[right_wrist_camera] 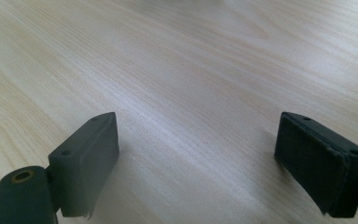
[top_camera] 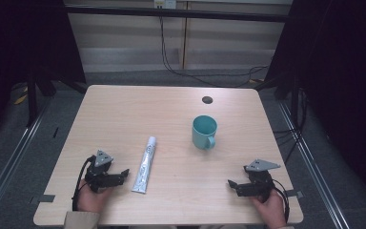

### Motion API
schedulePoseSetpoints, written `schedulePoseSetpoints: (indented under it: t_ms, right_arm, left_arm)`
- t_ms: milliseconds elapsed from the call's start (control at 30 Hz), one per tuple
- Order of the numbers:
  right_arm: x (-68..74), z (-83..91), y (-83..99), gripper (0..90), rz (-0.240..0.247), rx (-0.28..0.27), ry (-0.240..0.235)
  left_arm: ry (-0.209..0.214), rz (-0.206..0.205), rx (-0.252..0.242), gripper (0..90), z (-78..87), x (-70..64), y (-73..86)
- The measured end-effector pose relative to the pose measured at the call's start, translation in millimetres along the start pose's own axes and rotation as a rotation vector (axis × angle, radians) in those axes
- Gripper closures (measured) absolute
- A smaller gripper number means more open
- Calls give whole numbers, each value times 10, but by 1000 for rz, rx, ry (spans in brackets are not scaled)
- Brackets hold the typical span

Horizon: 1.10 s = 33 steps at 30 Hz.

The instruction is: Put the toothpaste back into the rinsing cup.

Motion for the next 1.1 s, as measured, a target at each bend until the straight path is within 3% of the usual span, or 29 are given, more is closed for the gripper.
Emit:
schedulePoseSetpoints:
  t_ms: [233, 333, 433, 533, 567, 600, 633, 833, 1100]
  right_arm:
    - [0, 0, 0, 127, 0, 0, -1]
    - [0, 0, 0, 127, -1, 0, 0]
    - [0, 0, 0, 127, 0, 0, 0]
    - [0, 0, 0, 127, 0, 0, -1]
    - [0, 0, 0, 127, 0, 0, 0]
    - [0, 0, 0, 127, 0, 0, 0]
    - [0, 0, 0, 127, 0, 0, 0]
    - [0, 0, 0, 127, 0, 0, 0]
    - [0, 0, 0, 127, 0, 0, 0]
  left_arm:
    - [16, -17, 14, 129, -15, -15, 0]
    - [22, -22, 14, 133, -19, -13, -7]
    - [22, -30, 44, 198, -1, -9, -26]
    - [17, -27, 88, 251, 15, -12, -55]
    - [21, -35, 127, 265, 23, -8, -76]
    - [21, -35, 127, 269, 23, -8, -76]
    - [35, -42, 165, 282, 30, -16, -103]
    - [67, -53, 267, 311, 43, -56, -200]
    - [77, -30, 334, 310, 37, -67, -444]
Point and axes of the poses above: each handheld gripper's, and its own axes: z roughly backward along the jaws, y roughly out of its underside, x roughly to its left, the point moved 6 cm from there along -z, roughly forward along the jaws, and after that the axes turned 7 degrees about -y, right-handed, at the moved point
